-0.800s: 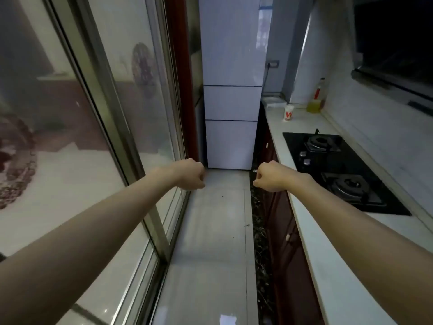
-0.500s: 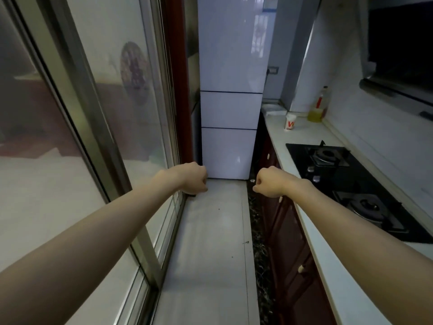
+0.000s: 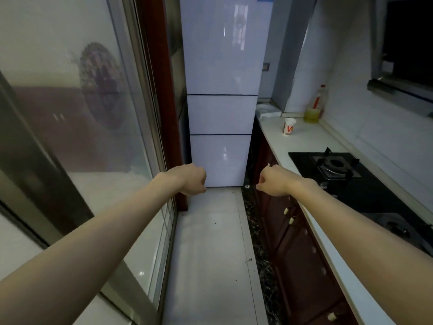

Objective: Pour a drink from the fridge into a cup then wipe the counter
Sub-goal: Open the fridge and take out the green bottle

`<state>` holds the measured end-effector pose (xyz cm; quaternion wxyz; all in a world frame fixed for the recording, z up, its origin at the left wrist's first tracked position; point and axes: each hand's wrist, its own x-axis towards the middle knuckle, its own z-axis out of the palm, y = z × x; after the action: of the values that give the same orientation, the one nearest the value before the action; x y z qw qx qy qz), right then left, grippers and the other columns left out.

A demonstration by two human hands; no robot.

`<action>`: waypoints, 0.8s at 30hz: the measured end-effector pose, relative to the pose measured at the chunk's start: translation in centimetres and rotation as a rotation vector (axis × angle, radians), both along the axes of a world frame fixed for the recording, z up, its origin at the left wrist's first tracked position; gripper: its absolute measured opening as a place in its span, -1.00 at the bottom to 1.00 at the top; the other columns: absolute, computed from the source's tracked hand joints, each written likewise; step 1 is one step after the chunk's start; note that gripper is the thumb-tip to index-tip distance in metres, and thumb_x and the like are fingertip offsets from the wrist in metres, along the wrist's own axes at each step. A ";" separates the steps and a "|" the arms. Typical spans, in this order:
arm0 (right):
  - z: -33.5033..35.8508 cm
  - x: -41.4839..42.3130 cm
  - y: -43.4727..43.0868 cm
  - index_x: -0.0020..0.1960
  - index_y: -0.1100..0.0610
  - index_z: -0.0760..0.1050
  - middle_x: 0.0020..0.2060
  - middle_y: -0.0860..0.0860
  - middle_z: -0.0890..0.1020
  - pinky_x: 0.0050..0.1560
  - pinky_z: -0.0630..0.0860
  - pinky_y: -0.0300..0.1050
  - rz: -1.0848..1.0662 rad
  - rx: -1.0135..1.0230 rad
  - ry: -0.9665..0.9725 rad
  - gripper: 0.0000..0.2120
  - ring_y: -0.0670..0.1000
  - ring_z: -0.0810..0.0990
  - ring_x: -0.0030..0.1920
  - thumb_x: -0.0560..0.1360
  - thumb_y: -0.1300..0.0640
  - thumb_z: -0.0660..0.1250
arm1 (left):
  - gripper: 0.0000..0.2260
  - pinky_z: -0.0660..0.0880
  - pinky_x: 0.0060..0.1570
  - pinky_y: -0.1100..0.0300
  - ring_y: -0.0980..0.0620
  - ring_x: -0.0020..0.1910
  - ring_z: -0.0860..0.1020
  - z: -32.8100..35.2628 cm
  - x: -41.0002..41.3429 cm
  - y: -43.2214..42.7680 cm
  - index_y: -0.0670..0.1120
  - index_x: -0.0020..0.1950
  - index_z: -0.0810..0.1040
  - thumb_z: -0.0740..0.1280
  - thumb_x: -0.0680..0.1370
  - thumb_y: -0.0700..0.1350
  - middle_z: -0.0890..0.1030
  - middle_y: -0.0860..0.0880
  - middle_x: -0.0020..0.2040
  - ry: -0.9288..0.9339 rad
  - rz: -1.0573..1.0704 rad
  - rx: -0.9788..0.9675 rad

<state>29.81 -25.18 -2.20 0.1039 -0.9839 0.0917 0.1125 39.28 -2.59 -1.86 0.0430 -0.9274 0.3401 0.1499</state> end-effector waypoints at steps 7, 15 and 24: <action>-1.9 10.2 -4.4 0.08 0.22 0.57 0.03 0.12 0.61 0.04 0.60 0.09 -0.010 -0.003 0.005 -0.73 0.12 0.61 -0.04 0.54 0.05 0.24 | -0.72 0.51 -0.13 0.10 -0.12 -0.07 0.62 -1.1 9.2 -4.0 -0.20 0.04 0.61 0.25 0.59 -0.01 0.64 -0.15 -0.04 0.024 0.008 0.006; -1.2 23.9 -11.2 -0.12 0.19 0.50 -0.14 0.09 0.53 -0.13 0.53 -0.03 0.067 -0.034 -0.014 -0.82 0.14 0.55 -0.11 0.54 0.10 0.21 | -0.68 0.44 -0.25 0.10 -0.11 -0.22 0.56 0.2 21.4 -11.1 -0.25 -0.01 0.60 0.23 0.60 0.00 0.60 -0.14 -0.18 -0.004 0.066 0.008; -1.7 36.7 -16.7 -0.10 0.23 0.55 -0.12 0.12 0.61 -0.09 0.57 -0.01 0.124 -0.012 0.005 -0.78 0.15 0.62 -0.09 0.50 0.09 0.23 | -0.67 0.54 -0.11 0.04 -0.16 -0.04 0.63 -0.3 32.2 -16.9 -0.23 0.12 0.59 0.21 0.61 0.00 0.66 -0.19 0.03 0.051 0.121 0.007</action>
<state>66.51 -41.92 -3.93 0.0908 -0.9880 0.0316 0.1208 71.46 -19.49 -2.16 0.0283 -0.9419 0.2838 0.1772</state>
